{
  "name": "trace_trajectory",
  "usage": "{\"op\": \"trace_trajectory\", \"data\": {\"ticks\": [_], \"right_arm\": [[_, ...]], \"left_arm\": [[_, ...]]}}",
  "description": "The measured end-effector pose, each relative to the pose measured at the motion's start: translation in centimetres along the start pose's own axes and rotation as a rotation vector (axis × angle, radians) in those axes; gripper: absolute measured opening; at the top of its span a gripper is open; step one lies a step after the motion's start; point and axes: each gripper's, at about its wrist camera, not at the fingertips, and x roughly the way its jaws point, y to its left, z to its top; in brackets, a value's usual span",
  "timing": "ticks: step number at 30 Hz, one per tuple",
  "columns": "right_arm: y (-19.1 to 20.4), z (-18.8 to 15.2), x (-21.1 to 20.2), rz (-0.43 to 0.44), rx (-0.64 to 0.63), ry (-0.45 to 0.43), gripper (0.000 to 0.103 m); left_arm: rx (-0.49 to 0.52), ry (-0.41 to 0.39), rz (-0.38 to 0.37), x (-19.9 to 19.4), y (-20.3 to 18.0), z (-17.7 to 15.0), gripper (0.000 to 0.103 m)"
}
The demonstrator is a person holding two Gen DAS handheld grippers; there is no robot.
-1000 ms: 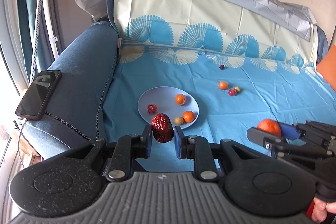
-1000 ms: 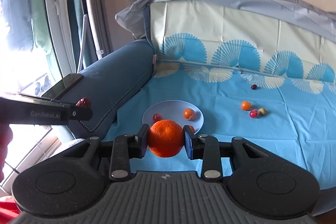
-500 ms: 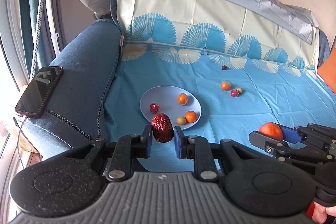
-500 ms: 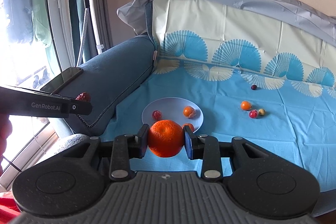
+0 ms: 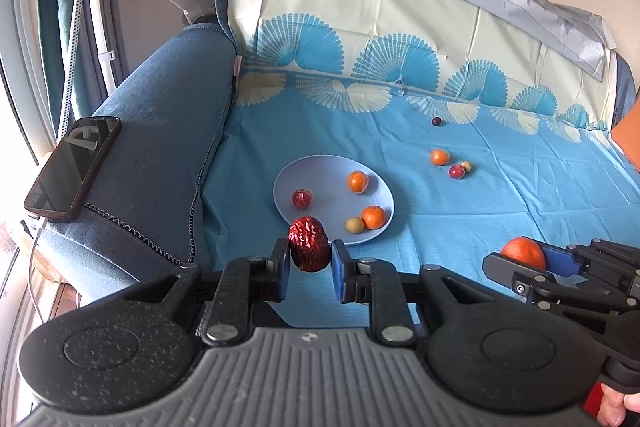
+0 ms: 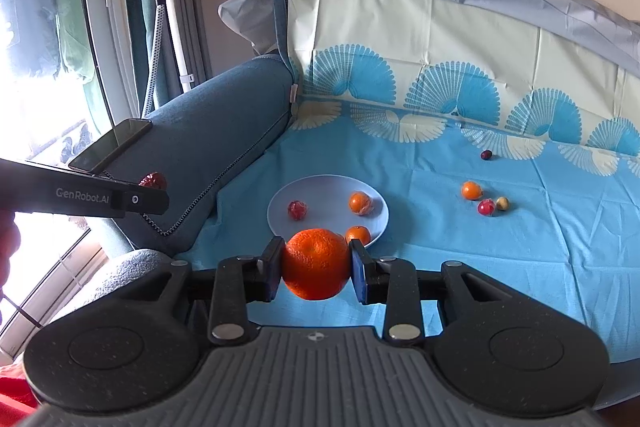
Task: Organize fruits
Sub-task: 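Lower both fruits over the plate and open both tools to release them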
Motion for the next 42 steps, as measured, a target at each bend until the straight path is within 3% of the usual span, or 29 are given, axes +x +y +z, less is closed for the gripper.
{"op": "trace_trajectory", "data": {"ticks": [17, 42], "right_arm": [[-1.7, 1.4, 6.6, -0.023, 0.035, 0.044, 0.036], [-4.2, 2.2, 21.9, -0.034, 0.046, 0.160, 0.036]], "left_arm": [[-0.008, 0.033, 0.003, 6.5, 0.2, 3.8, 0.023], [0.018, 0.187, -0.003, 22.8, 0.0, 6.5, 0.023]]}}
